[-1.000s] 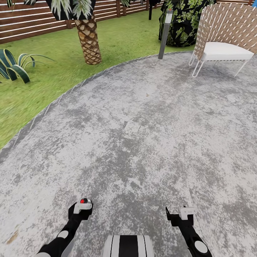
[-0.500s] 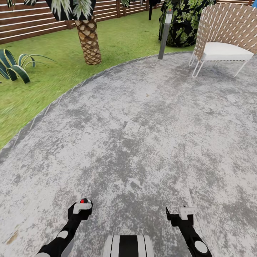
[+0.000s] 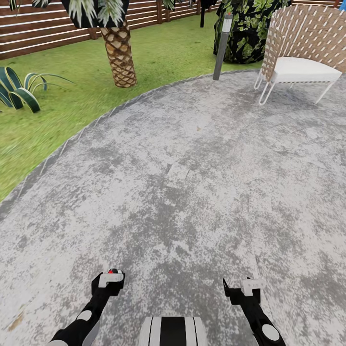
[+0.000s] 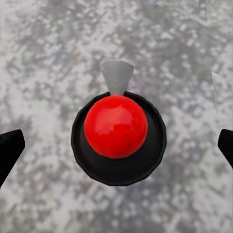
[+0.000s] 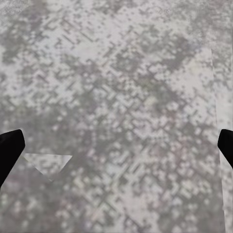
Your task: Pick up the pesticide atomizer in the garden and spray insectifuge to fully cover both potted plants in the garden.
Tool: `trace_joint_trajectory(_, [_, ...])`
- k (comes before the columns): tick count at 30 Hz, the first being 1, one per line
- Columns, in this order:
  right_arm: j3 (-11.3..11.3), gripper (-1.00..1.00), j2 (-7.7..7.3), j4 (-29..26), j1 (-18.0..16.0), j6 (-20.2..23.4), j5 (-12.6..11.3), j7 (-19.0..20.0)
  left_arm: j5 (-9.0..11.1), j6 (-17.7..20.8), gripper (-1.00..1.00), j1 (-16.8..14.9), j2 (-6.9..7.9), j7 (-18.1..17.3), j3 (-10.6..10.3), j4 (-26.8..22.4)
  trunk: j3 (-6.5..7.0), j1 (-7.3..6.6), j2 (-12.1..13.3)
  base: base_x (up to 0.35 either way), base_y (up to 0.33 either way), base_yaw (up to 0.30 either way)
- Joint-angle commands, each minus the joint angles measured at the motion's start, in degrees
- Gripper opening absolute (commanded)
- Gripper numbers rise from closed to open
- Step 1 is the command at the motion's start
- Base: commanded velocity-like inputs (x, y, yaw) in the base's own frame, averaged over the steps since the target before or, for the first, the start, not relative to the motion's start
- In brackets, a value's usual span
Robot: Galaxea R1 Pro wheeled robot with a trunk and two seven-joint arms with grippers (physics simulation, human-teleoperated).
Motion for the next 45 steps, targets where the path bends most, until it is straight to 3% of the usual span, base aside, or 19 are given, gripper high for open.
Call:
trace_joint_trajectory(1, [-0.02,1.00,0.00,0.02,-0.02,-0.13,0.27,-0.02,-0.18,-0.18,1.00,-0.02,0.00,-0.05,0.05,0.09,-0.03,-0.01,-0.01,0.010,0.000,0.000])
trace_joint_trajectory(6, [-0.02,1.00,0.00,0.02,-0.02,-0.16,0.27,-0.02,-0.18,-0.18,1.00,-0.02,0.00,-0.05,0.02,0.25,-0.03,-0.01,-0.01,0.003,0.000,0.000])
trace_joint_trajectory(7, [-0.02,1.00,0.00,0.02,-0.02,-0.17,0.27,-0.02,-0.18,-0.20,-1.00,-0.02,0.00,-0.05,0.00,0.26,-0.03,-0.01,-0.01,0.000,0.000,0.000])
trace_joint_trajectory(30, [-0.02,1.00,0.00,0.02,-0.02,-0.16,0.27,-0.02,-0.18,-0.18,-1.00,-0.02,0.01,-0.05,0.02,-0.33,-0.03,-0.01,-0.01,0.000,0.000,0.000])
trace_joint_trajectory(45, [-0.02,1.00,0.00,0.02,-0.02,-0.12,0.30,0.04,-0.18,-0.07,-1.00,-0.02,-0.08,-0.05,0.04,-0.51,3.29,-0.39,0.19,0.000,0.000,0.000])
